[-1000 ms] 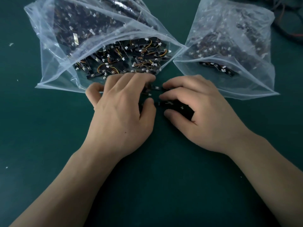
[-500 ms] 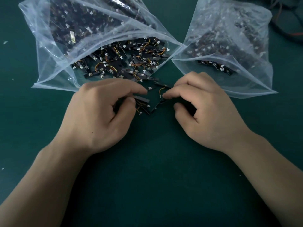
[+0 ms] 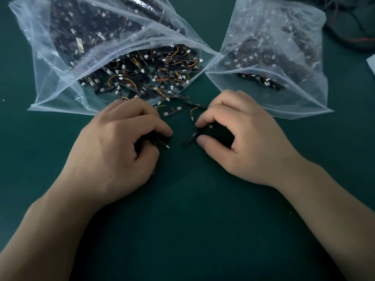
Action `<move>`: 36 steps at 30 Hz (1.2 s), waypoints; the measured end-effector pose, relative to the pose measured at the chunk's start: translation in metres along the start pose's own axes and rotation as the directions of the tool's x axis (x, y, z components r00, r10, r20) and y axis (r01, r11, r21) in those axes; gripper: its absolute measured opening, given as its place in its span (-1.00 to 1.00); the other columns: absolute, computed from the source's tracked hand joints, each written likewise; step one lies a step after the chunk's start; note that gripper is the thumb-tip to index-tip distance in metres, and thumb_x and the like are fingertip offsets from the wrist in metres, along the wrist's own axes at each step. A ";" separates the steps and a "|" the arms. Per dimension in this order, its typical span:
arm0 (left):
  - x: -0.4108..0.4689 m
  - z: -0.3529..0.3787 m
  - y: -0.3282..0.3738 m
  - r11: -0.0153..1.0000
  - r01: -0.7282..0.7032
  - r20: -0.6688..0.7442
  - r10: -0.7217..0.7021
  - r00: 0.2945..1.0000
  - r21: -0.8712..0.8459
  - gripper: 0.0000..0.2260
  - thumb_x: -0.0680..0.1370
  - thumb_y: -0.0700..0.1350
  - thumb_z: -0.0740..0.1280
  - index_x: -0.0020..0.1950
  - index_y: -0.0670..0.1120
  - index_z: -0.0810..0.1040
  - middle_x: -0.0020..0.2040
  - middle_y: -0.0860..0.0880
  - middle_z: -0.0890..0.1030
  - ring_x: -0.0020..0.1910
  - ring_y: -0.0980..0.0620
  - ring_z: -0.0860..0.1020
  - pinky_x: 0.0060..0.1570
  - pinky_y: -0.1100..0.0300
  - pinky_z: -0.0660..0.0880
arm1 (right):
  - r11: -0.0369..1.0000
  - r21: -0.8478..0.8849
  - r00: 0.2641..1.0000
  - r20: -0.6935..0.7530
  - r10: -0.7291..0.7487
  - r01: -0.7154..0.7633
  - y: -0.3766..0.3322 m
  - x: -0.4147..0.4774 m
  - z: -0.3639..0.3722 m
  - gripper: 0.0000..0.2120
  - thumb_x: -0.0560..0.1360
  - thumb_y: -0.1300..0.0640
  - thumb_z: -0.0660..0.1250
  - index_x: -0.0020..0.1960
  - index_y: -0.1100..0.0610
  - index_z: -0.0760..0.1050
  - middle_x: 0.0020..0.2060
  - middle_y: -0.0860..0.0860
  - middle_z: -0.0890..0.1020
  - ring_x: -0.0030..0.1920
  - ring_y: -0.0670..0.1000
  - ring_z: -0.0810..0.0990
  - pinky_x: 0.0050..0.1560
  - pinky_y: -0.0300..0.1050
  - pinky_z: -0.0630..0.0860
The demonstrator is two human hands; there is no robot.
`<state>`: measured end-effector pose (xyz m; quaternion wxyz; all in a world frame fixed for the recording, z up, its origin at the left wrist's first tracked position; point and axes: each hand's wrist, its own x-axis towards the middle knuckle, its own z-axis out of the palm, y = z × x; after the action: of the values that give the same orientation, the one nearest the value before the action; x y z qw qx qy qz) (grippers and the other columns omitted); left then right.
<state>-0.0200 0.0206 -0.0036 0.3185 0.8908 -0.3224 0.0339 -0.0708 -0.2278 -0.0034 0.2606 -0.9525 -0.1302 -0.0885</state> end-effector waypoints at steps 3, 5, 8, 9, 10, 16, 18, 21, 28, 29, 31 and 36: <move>0.000 0.002 0.001 1.000 -0.020 0.017 0.020 1.000 0.003 -0.81 0.48 -0.14 0.38 0.01 0.07 0.71 0.04 0.17 0.59 0.03 -0.05 0.56 0.02 -0.12 0.53 | 1.000 -0.002 1.000 0.007 -0.007 0.007 -0.001 0.001 -0.001 -0.85 0.56 0.00 0.46 0.04 0.06 0.65 -0.01 -0.05 0.55 0.02 -0.01 0.49 0.09 0.00 0.47; 0.001 0.002 0.001 0.999 -0.041 0.015 0.041 0.999 -0.011 -0.87 0.53 -0.10 0.40 0.00 0.08 0.71 0.00 0.17 0.59 0.02 -0.02 0.57 0.01 -0.10 0.54 | 1.000 0.006 1.000 0.001 -0.015 0.015 -0.002 0.001 0.000 -0.89 0.57 0.04 0.46 -0.03 0.08 0.63 -0.03 -0.05 0.55 0.00 -0.01 0.48 0.06 0.00 0.47; 0.000 0.002 0.001 0.996 -0.068 0.030 0.070 0.997 -0.064 -0.88 0.56 -0.11 0.40 0.04 0.06 0.71 -0.05 0.16 0.63 -0.02 0.02 0.60 -0.03 -0.06 0.55 | 0.997 0.072 0.999 -0.029 -0.017 0.019 -0.003 0.000 -0.002 -0.88 0.57 0.07 0.44 -0.12 0.08 0.60 -0.04 -0.06 0.55 0.00 -0.04 0.48 0.07 -0.09 0.45; -0.001 0.001 0.002 0.994 -0.065 0.033 0.068 0.997 -0.086 -0.86 0.56 -0.11 0.41 0.06 0.06 0.70 -0.08 0.18 0.63 -0.06 0.08 0.60 -0.07 -0.02 0.54 | 0.996 0.089 0.999 -0.043 -0.012 0.016 -0.004 -0.001 -0.002 -0.87 0.56 0.08 0.44 -0.14 0.08 0.58 -0.04 -0.06 0.54 0.00 -0.05 0.47 0.07 -0.14 0.43; -0.002 0.001 0.003 0.993 -0.054 0.035 0.058 0.998 -0.104 -0.84 0.55 -0.10 0.41 0.10 0.07 0.68 -0.12 0.19 0.62 -0.11 0.10 0.58 -0.11 0.01 0.53 | 0.996 0.093 0.999 -0.051 -0.005 0.010 -0.005 -0.002 -0.002 -0.86 0.55 0.08 0.43 -0.16 0.08 0.57 -0.05 -0.06 0.55 0.00 -0.06 0.47 0.07 -0.16 0.41; -0.002 0.002 0.006 0.993 -0.017 0.049 0.023 0.999 -0.121 -0.82 0.52 -0.07 0.41 0.09 0.10 0.67 -0.25 0.15 0.58 -0.21 0.04 0.55 -0.21 0.01 0.51 | 0.997 -0.002 0.992 -0.100 0.080 -0.081 -0.003 -0.002 0.002 -0.95 0.52 0.10 0.46 -0.08 0.08 0.63 -0.08 -0.06 0.57 -0.04 0.01 0.51 0.07 0.03 0.48; -0.002 0.002 0.007 0.993 -0.002 0.049 0.007 0.999 -0.114 -0.82 0.51 -0.06 0.41 0.09 0.11 0.67 -0.24 0.15 0.57 -0.20 0.06 0.54 -0.20 0.02 0.51 | 0.997 0.003 0.990 -0.122 0.074 -0.074 -0.002 -0.002 0.000 -0.92 0.51 0.15 0.46 0.01 0.09 0.65 -0.09 -0.07 0.57 -0.05 0.00 0.52 0.06 0.05 0.50; -0.001 0.001 0.009 0.993 0.021 0.065 -0.013 0.998 -0.120 -0.79 0.50 -0.07 0.39 0.10 0.13 0.67 -0.24 0.16 0.59 -0.19 0.07 0.55 -0.19 0.03 0.51 | 0.999 0.014 0.989 -0.144 -0.034 0.036 -0.007 -0.003 -0.002 -0.95 0.54 0.19 0.44 -0.01 0.13 0.65 -0.14 -0.03 0.59 -0.10 0.02 0.53 0.00 0.07 0.48; 0.003 -0.004 0.011 0.990 0.065 0.098 -0.053 0.994 -0.123 -0.72 0.43 -0.16 0.28 -0.01 0.11 0.71 -0.23 0.11 0.63 -0.18 0.07 0.59 -0.16 0.01 0.53 | 0.950 -0.005 0.947 0.082 -0.310 0.311 -0.033 -0.011 0.008 -0.79 0.61 -0.08 0.43 0.06 0.04 0.71 -0.13 -0.01 0.57 -0.13 0.06 0.48 -0.06 -0.01 0.35; 0.003 -0.004 0.011 0.991 0.060 0.108 -0.047 0.993 -0.118 -0.73 0.42 -0.15 0.28 -0.03 0.11 0.71 -0.23 0.12 0.63 -0.17 0.07 0.58 -0.16 0.01 0.53 | 0.946 -0.019 0.939 0.125 -0.319 0.324 -0.034 -0.011 0.009 -0.78 0.61 -0.10 0.43 0.09 0.02 0.71 -0.12 -0.02 0.57 -0.11 0.05 0.47 -0.05 -0.02 0.35; 0.003 -0.006 0.012 0.993 0.051 0.131 -0.037 0.991 -0.106 -0.76 0.40 -0.10 0.27 -0.07 0.11 0.69 -0.24 0.13 0.63 -0.16 0.07 0.58 -0.15 0.00 0.53 | 0.943 -0.033 0.933 0.161 -0.323 0.332 -0.032 -0.011 0.008 -0.80 0.59 -0.09 0.44 0.09 0.00 0.71 -0.12 -0.04 0.57 -0.10 0.04 0.47 -0.05 -0.02 0.36; 0.005 -0.006 0.014 0.996 0.031 0.159 -0.017 0.987 -0.084 -0.89 0.37 -0.10 0.34 -0.19 0.08 0.63 -0.29 0.12 0.59 -0.18 0.03 0.56 -0.14 -0.01 0.51 | 0.956 -0.048 0.953 0.101 -0.285 0.291 -0.022 -0.010 0.003 -0.86 0.56 0.01 0.48 -0.12 0.05 0.66 -0.13 -0.04 0.62 -0.13 0.07 0.50 -0.11 0.00 0.39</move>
<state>-0.0239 0.0135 0.0102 0.3305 0.8799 -0.3370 -0.0544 -0.0867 -0.2096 0.0022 0.2087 -0.9341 -0.2769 -0.0849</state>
